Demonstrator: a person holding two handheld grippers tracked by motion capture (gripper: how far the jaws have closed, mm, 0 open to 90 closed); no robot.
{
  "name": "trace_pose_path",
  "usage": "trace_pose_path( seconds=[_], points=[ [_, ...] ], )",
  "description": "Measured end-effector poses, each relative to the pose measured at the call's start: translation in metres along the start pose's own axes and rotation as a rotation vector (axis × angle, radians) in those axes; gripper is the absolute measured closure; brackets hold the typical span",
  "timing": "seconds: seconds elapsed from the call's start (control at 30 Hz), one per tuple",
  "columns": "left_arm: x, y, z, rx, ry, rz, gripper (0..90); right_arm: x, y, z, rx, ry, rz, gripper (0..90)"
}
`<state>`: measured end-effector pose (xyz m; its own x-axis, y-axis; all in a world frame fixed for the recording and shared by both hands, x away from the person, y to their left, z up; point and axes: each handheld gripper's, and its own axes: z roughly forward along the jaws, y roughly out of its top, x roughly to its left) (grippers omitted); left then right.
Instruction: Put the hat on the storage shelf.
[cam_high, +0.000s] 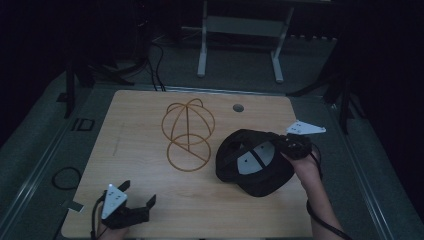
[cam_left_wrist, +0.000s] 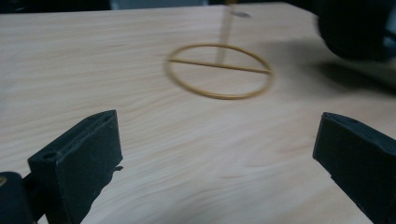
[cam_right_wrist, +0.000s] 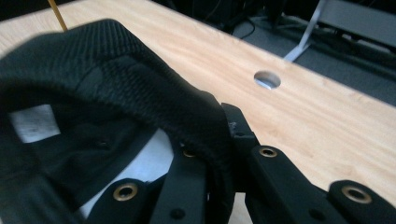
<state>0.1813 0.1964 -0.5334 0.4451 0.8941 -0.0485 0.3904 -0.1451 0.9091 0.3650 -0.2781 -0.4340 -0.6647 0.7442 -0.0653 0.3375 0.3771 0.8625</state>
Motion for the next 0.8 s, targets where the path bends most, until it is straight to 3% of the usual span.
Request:
trace_pose_path(
  seconds=[0.03, 0.07, 0.1, 0.13, 0.17, 0.2, 0.3, 0.33, 0.63, 0.77, 0.8],
  points=[
    [0.0, 0.0, 0.0, 0.0, 0.0, 0.0, 1.6, 0.0, 0.0, 0.0, 0.0, 0.0, 0.0, 88.1],
    [-0.013, 0.004, 0.004, 0.019, -0.037, 0.023, 1.6, 0.0, 0.004, -0.007, -0.022, -0.011, 0.002, 88.1],
    [-0.013, 0.004, 0.004, 0.019, -0.037, 0.023, 1.6, 0.0, 0.007, -0.01, -0.036, -0.01, 0.004, 88.1],
    [-0.022, 0.007, 0.009, 0.034, -0.081, 0.039, 1.6, 0.0, 0.009, -0.014, -0.052, -0.013, 0.004, 88.1],
    [-0.022, 0.007, 0.009, 0.034, -0.081, 0.039, 1.6, 0.001, 0.011, -0.018, -0.064, -0.018, 0.007, 88.1],
    [-0.028, 0.01, 0.012, 0.041, -0.117, 0.033, 1.6, 0.002, 0.013, -0.021, -0.074, -0.022, 0.009, 88.1],
    [-0.033, 0.015, 0.014, 0.033, -0.13, 0.023, 6.2, 0.006, 0.017, -0.029, -0.094, -0.037, 0.015, 88.1],
    [-0.038, 0.022, 0.015, 0.02, -0.162, 0.012, 6.8, 0.012, 0.019, -0.036, -0.118, -0.041, 0.017, 88.0],
    [-0.062, 0.057, 0.026, -0.015, -0.224, 0.077, 13.1, 0.027, 0.021, -0.053, -0.169, -0.068, 0.018, 88.0],
    [-0.074, 0.07, 0.037, -0.022, -0.238, 0.109, 15.0, 0.03, 0.017, -0.055, -0.18, -0.063, 0.022, 88.0],
    [-0.079, 0.074, 0.045, -0.028, -0.235, 0.135, 15.1, 0.031, 0.015, -0.055, -0.179, -0.063, 0.016, 88.0]
  ],
)
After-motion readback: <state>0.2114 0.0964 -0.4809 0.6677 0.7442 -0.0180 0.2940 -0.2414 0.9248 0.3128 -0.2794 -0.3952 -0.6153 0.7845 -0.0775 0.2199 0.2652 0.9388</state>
